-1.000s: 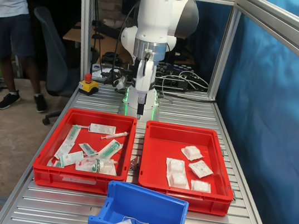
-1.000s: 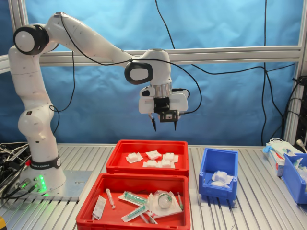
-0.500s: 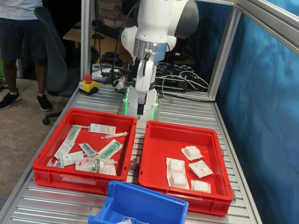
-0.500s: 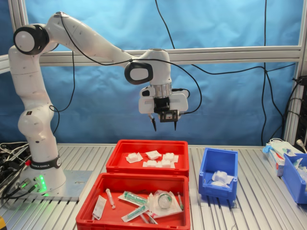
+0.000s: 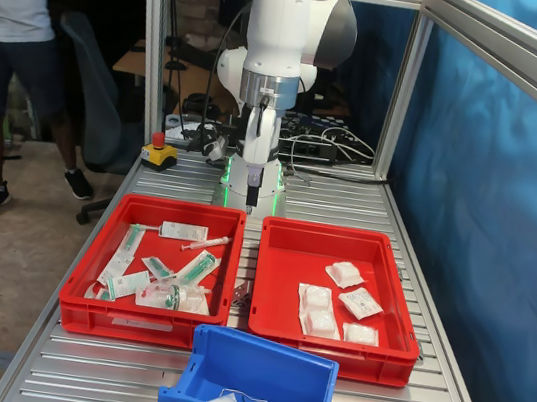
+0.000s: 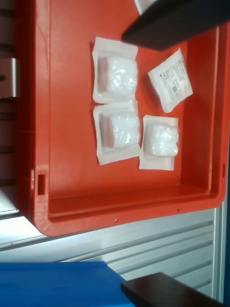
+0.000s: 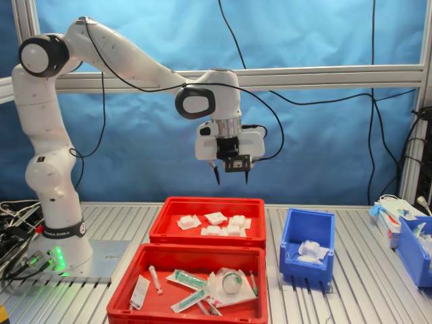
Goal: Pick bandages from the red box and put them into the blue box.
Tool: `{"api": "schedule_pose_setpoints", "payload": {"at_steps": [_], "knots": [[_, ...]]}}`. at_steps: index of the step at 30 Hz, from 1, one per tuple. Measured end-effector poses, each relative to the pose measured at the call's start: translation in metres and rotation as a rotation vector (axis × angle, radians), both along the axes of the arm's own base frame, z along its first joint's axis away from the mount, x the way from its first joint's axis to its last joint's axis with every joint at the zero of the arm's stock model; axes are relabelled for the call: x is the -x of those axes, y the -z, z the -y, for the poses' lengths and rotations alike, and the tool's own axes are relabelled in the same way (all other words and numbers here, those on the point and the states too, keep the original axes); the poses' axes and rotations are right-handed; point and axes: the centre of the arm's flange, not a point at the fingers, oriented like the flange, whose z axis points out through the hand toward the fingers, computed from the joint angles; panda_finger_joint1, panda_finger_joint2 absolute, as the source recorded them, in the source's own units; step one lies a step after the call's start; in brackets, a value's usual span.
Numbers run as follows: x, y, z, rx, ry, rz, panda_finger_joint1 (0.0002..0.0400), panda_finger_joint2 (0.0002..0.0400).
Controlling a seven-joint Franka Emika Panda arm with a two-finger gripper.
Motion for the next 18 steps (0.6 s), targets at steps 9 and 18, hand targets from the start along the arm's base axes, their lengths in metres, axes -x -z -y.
{"api": "schedule_pose_setpoints", "payload": {"at_steps": [9,18], "knots": [[0.002,0.004,0.000,0.000,0.000,-0.008,0.0400,0.0400],[0.015,0.029,-0.004,0.001,-0.008,-0.062,0.0400,0.0400]]}}
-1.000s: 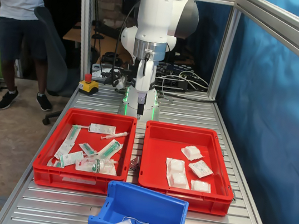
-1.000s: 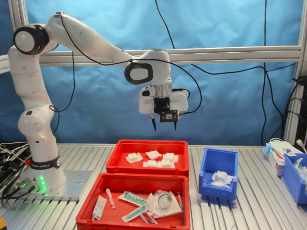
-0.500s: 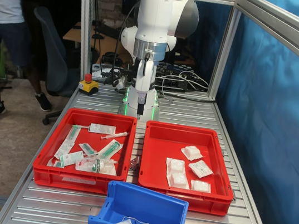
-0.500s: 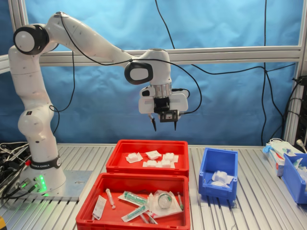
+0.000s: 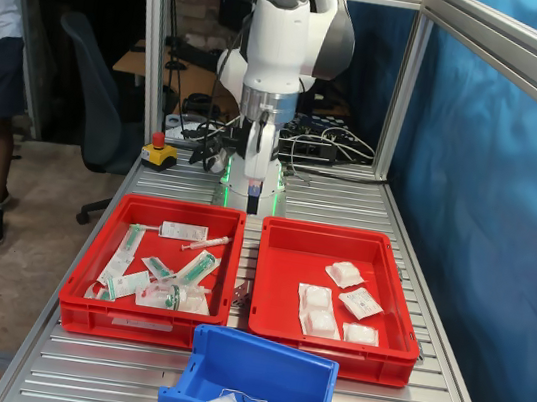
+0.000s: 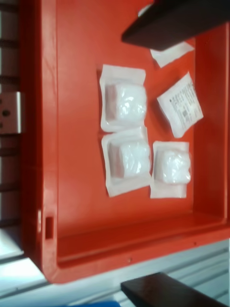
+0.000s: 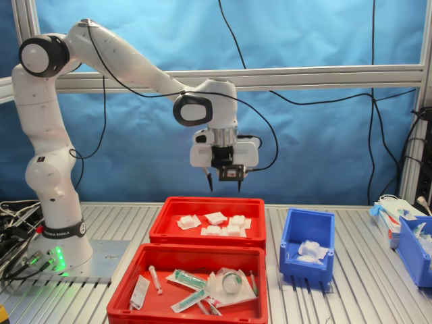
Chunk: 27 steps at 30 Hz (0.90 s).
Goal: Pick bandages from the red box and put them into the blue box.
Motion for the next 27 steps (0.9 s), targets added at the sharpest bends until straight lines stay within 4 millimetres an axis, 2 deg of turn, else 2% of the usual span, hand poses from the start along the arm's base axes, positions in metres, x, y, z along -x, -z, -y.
{"api": "schedule_pose_setpoints", "payload": {"at_steps": [10,21,27], "knots": [[0.011,0.023,-0.015,0.000,-0.031,-0.012,0.0400,0.0400],[0.036,0.063,-0.039,-0.001,-0.056,-0.019,0.0400,0.0400],[0.039,0.073,-0.051,-0.002,-0.046,-0.007,0.0400,0.0400]]}}
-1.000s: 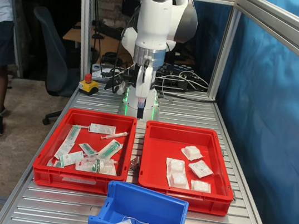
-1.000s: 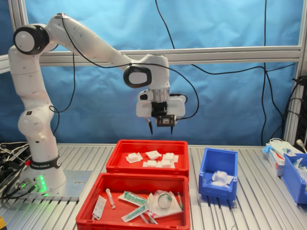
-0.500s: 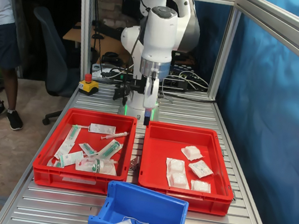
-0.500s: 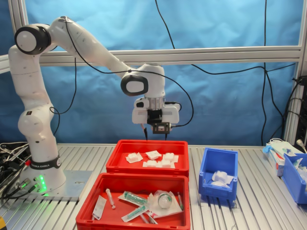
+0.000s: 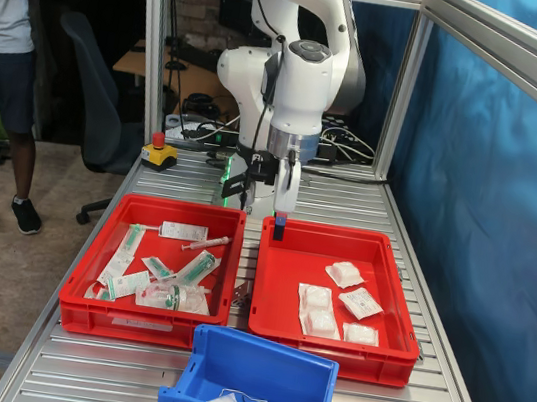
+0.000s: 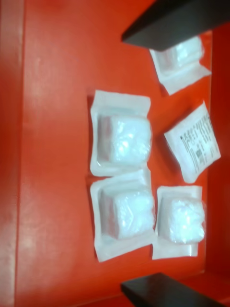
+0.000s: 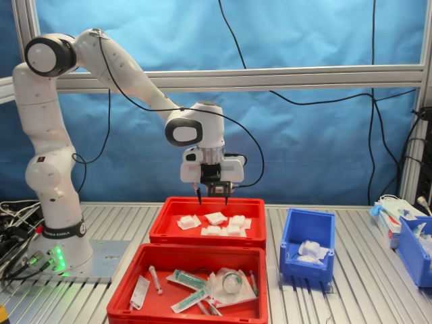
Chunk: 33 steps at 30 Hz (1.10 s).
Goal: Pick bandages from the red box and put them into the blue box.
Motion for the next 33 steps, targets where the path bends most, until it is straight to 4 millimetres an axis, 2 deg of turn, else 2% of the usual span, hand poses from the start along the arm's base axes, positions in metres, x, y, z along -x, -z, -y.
{"api": "schedule_pose_setpoints", "payload": {"at_steps": [8,15,23,33], "knots": [[-0.005,0.014,-0.018,-0.005,0.005,0.037,0.0400,0.0400],[-0.004,0.047,-0.045,-0.004,-0.024,0.034,0.0400,0.0400],[0.002,0.071,-0.064,-0.003,-0.053,0.020,0.0400,0.0400],[0.007,0.084,-0.075,0.000,-0.073,0.004,0.0400,0.0400]]}}
